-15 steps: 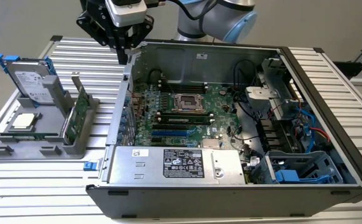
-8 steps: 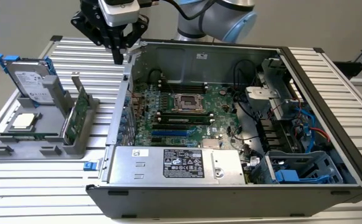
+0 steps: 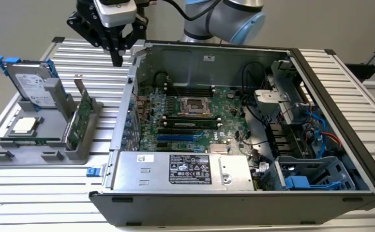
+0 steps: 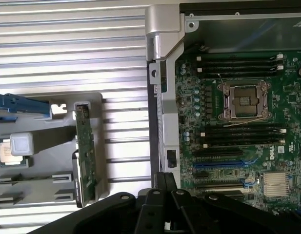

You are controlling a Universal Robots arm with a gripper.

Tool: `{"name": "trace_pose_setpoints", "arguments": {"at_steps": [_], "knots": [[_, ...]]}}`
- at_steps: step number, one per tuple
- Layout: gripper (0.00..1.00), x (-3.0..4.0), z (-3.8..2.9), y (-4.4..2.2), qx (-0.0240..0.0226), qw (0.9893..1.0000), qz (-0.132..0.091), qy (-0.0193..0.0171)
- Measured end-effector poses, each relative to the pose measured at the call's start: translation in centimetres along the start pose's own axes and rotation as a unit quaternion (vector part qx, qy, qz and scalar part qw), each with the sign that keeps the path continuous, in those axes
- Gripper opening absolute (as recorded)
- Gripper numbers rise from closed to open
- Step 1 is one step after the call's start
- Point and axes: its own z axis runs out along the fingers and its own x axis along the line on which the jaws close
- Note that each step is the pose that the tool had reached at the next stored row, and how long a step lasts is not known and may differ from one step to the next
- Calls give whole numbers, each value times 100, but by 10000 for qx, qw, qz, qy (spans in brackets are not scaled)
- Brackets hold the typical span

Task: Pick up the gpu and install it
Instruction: 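Reach for the gpu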

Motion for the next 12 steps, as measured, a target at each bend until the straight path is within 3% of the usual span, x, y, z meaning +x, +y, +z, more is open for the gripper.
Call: {"name": "trace_pose_setpoints", "arguments": {"at_steps": [12], "knots": [[0,139,-3,-9,0,10000,0,0]]}}
